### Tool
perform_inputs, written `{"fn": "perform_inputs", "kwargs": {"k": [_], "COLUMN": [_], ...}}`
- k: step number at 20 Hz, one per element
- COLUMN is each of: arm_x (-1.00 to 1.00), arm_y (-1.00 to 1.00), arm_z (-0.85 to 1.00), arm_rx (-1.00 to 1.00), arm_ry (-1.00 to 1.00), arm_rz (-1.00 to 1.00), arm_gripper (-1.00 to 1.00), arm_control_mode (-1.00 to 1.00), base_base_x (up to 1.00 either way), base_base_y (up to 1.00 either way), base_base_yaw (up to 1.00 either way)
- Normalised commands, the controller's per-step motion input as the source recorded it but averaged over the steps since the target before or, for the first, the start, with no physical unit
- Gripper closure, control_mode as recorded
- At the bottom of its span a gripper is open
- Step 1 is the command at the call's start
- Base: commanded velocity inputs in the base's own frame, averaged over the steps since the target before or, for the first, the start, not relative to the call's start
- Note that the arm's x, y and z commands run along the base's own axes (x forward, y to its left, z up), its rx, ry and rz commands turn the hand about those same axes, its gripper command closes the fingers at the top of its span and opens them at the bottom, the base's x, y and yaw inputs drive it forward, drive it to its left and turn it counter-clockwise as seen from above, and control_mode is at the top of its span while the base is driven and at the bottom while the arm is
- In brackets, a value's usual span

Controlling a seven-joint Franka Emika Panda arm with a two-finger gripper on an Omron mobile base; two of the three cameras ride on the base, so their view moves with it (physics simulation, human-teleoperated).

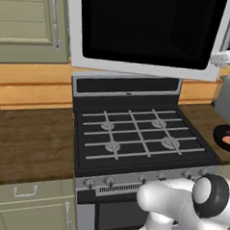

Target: Open the microwave, place the bowl with waffle inside the microwave, then close the microwave door and turn it on.

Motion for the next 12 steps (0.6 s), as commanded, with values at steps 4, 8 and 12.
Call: {"fn": "perform_inputs", "kwargs": {"k": [4, 8, 12], "arm_x": [-1.00, -1.00, -1.00], "arm_y": [0.77, 0.96, 1.00], "arm_z": [0.23, 0.16, 0.12], "arm_rx": [-0.27, -0.29, -0.30], "arm_ry": [-0.02, -0.01, 0.00], "arm_rz": [0.04, 0.00, 0.00], "arm_gripper": [1.00, 1.00, 1.00], "arm_control_mode": [-1.00, -1.00, -1.00], "base_base_x": [0.00, 0.00, 0.00], "base_base_y": [0.00, 0.00, 0.00], "base_base_yaw": [0.00, 0.00, 0.00]}}
